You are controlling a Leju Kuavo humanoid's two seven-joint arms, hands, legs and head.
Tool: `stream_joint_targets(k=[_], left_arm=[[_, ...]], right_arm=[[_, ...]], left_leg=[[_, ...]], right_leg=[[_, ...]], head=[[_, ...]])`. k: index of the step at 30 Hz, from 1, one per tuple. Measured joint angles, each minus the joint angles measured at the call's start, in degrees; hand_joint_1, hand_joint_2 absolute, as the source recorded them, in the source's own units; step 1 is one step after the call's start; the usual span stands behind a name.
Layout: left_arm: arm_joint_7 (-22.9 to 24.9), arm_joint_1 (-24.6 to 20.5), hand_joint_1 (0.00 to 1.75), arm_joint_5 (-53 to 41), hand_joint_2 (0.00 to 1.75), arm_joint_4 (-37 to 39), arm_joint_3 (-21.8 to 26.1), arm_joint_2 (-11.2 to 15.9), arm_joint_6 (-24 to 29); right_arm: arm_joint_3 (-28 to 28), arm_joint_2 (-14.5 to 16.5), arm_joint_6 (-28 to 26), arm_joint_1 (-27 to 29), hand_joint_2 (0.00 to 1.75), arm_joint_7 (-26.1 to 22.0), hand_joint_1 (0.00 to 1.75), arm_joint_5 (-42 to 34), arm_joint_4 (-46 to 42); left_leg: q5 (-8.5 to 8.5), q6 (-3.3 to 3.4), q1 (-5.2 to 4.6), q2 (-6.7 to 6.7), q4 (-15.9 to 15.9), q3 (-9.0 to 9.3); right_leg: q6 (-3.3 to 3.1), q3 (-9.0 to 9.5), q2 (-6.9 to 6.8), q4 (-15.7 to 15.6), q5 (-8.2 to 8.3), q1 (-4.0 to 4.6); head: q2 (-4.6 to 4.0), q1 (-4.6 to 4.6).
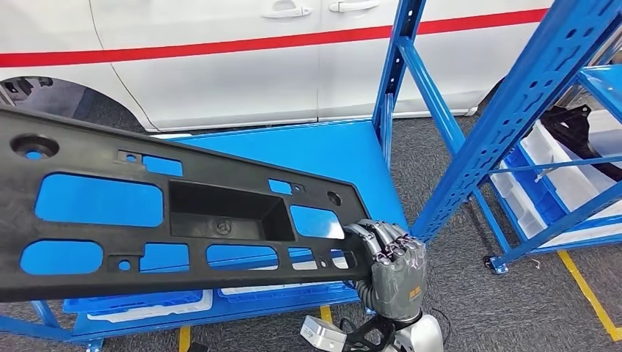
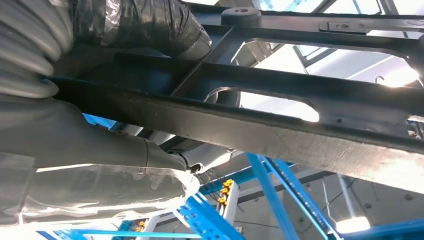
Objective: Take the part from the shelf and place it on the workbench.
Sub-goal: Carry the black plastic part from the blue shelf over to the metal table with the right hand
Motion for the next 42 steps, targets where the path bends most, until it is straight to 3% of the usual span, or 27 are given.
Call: stream_joint_targets(k=[2,4,5,6,7,10,12,16,18,20,21,22,23,26,28,31,32,34,36,38,39,42], left_arm=[[0.00,0.02,0.00,0.00,1.75,0.00,0.04,0.01,0.00],[0.00,0.07,0.00,0.00,1.75,0.00,0.08,0.00,0.00],[0.00,0.11,0.00,0.00,1.75,0.00,0.09,0.01,0.00],[0.00,0.16,0.00,0.01,1.75,0.00,0.10,0.01,0.00],[0.00,0.18,0.00,0.01,1.75,0.00,0.13,0.03,0.00],[0.00,0.11,0.00,0.01,1.75,0.01,0.16,0.08,0.00],[0.03,0.07,0.00,0.00,1.75,0.01,0.18,0.07,-0.03],[0.09,0.12,0.00,-0.04,1.75,0.01,0.26,0.09,-0.07],[0.09,0.00,0.00,-0.07,1.75,0.00,0.28,0.10,-0.07],[0.09,-0.01,0.00,-0.08,1.75,0.00,0.30,0.11,-0.08],[0.09,0.01,0.00,-0.09,1.75,0.00,0.31,0.11,-0.10],[0.09,0.04,0.00,-0.09,1.75,0.00,0.32,0.11,-0.11],[0.09,0.06,0.00,-0.09,1.75,0.00,0.34,0.11,-0.13],[0.09,0.06,0.00,-0.10,1.75,0.01,0.36,0.08,-0.14],[0.08,0.03,0.00,-0.12,1.75,0.01,0.37,0.05,-0.15],[0.07,-0.01,0.00,-0.15,1.75,0.01,0.38,0.07,-0.15],[0.07,0.00,0.00,-0.17,1.75,0.01,0.38,0.08,-0.15],[0.07,0.01,0.00,-0.20,1.75,0.01,0.38,0.11,-0.15],[0.07,0.04,0.00,-0.25,1.75,0.00,0.38,0.11,-0.15],[0.07,0.08,0.00,-0.36,1.75,0.01,0.38,0.11,-0.15],[0.07,0.08,0.00,-0.42,1.75,0.01,0.38,0.12,-0.15],[0.02,-0.02,0.00,-0.46,1.75,0.00,0.39,0.17,-0.16]], right_arm=[[0.00,0.02,0.01,0.00,1.75,0.01,1.75,0.00,0.02],[-0.01,0.02,0.01,0.00,1.75,0.02,1.75,0.00,0.10],[-0.01,0.02,0.01,0.00,1.75,0.02,1.75,0.00,0.17],[-0.01,0.02,0.01,0.00,1.75,0.03,1.75,0.00,0.24],[-0.01,0.02,0.01,-0.01,1.75,0.03,1.75,0.00,0.29],[-0.01,0.02,0.01,-0.03,1.75,0.03,1.75,-0.01,0.33],[-0.01,0.02,0.01,-0.06,1.75,0.03,1.75,-0.09,0.33],[-0.01,0.01,0.00,-0.08,1.75,0.01,1.75,-0.62,0.33],[-0.01,0.00,-0.01,-0.08,1.75,-0.01,1.75,-0.71,0.32],[-0.01,-0.02,-0.02,-0.08,1.75,-0.02,1.75,-0.73,0.32],[-0.01,-0.02,-0.02,-0.08,1.75,-0.01,1.75,-0.74,0.33],[-0.01,-0.03,-0.02,-0.08,1.75,0.00,1.75,-0.75,0.33],[-0.01,-0.03,-0.02,-0.08,1.75,0.01,1.75,-0.76,0.33],[-0.01,-0.03,-0.02,-0.10,1.75,0.00,1.75,-0.82,0.33],[-0.01,-0.02,-0.02,-0.12,1.75,0.00,1.75,-0.83,0.33],[-0.01,0.01,-0.02,-0.14,1.75,0.02,1.75,-0.84,0.33],[-0.01,0.02,-0.02,-0.15,1.75,0.02,1.75,-0.85,0.32],[-0.01,0.04,-0.02,-0.18,1.75,0.02,1.75,-0.89,0.32],[-0.01,0.03,-0.02,-0.18,1.75,0.02,1.75,-0.95,0.33],[-0.01,0.02,-0.02,-0.17,1.75,0.02,1.75,-1.00,0.33],[-0.01,0.02,-0.02,-0.17,1.75,0.03,1.75,-1.03,0.33],[-0.01,0.02,-0.02,-0.18,1.75,0.36,1.75,-1.33,0.33]], left_leg=[[-3.13,-0.74,0.30,-0.10,4.05,-1.68],[-7.01,-1.39,0.71,-0.09,11.21,-4.50],[-7.94,-1.65,0.93,-0.08,13.84,-5.42],[-7.82,-1.88,1.12,-0.07,14.61,-5.45],[-6.65,-2.08,1.33,-0.06,13.05,-4.35],[-2.33,-2.37,1.66,-0.16,2.21,1.60],[-1.88,-1.79,1.46,-0.38,-0.50,2.74],[-0.89,-0.02,1.20,-0.39,-0.79,2.30],[-0.22,0.98,1.26,-0.24,-1.09,1.84],[0.25,1.47,1.09,-0.10,-1.02,1.14],[0.45,1.56,0.96,-0.05,-0.97,0.77],[0.65,1.57,0.84,-0.03,-0.90,0.44],[0.81,1.54,0.72,-0.03,-0.84,0.16],[1.19,1.23,0.44,-0.10,-0.71,-0.21],[1.46,0.73,0.37,-0.06,-0.56,-0.47],[1.75,-0.19,0.52,0.02,-0.40,-0.82],[1.09,-0.50,0.55,-0.01,0.26,-1.13],[-2.27,-1.09,0.72,-0.09,4.65,-2.92],[-6.36,-1.63,0.91,-0.10,11.84,-5.66],[-7.53,-1.96,1.09,-0.09,15.49,-6.55],[-6.64,-2.03,1.16,-0.08,14.34,-5.52],[-2.49,-1.84,1.16,-0.09,3.35,0.92]], right_leg=[[-0.31,-0.19,-0.21,-0.49,0.59,-0.30],[-0.42,-0.75,-0.33,-0.33,0.86,-0.32],[-0.37,-1.04,-0.35,-0.17,0.95,-0.35],[-0.29,-1.31,-0.36,0.03,1.02,-0.41],[-0.20,-1.55,-0.34,0.26,1.07,-0.50],[0.39,-2.06,-0.28,0.97,1.17,-0.76],[1.10,-2.29,-0.20,1.12,1.43,-0.62],[2.45,-2.70,-0.09,1.20,1.73,-0.80],[2.78,-4.21,-0.04,4.74,-1.17,-0.98],[2.89,-6.93,-0.02,11.85,-5.63,-0.98],[2.88,-7.98,-0.02,14.93,-7.04,-0.97],[2.79,-8.26,-0.02,16.45,-7.45,-0.94],[2.60,-7.48,-0.02,15.86,-6.82,-0.86],[1.32,-0.86,-0.06,5.25,-2.53,-0.25],[0.82,1.32,-0.10,0.83,-1.50,0.23],[0.46,1.08,-0.09,0.02,-0.87,0.28],[0.21,1.01,-0.16,-0.24,-0.53,0.10],[-0.23,0.67,-0.38,-0.61,0.11,-0.20],[-0.44,-0.05,-0.46,-0.43,0.46,-0.18],[-0.39,-0.80,-0.50,-0.01,0.68,-0.18],[-0.33,-1.11,-0.50,0.25,0.74,-0.20],[0.00,-1.72,-0.50,0.93,0.86,-0.24]], head=[[0.00,-0.03],[0.00,-0.03],[0.00,-0.03],[0.00,-0.03],[0.00,-0.04],[0.00,-0.03],[0.00,0.00],[0.00,0.01],[0.00,0.02],[0.00,0.01],[0.00,0.02],[0.00,0.01],[0.00,0.02],[0.00,0.00],[0.00,0.00],[0.00,0.00],[0.00,-0.02],[0.00,-0.04],[0.00,-0.05],[0.00,-0.05],[0.00,-0.06],[0.00,-0.05]])
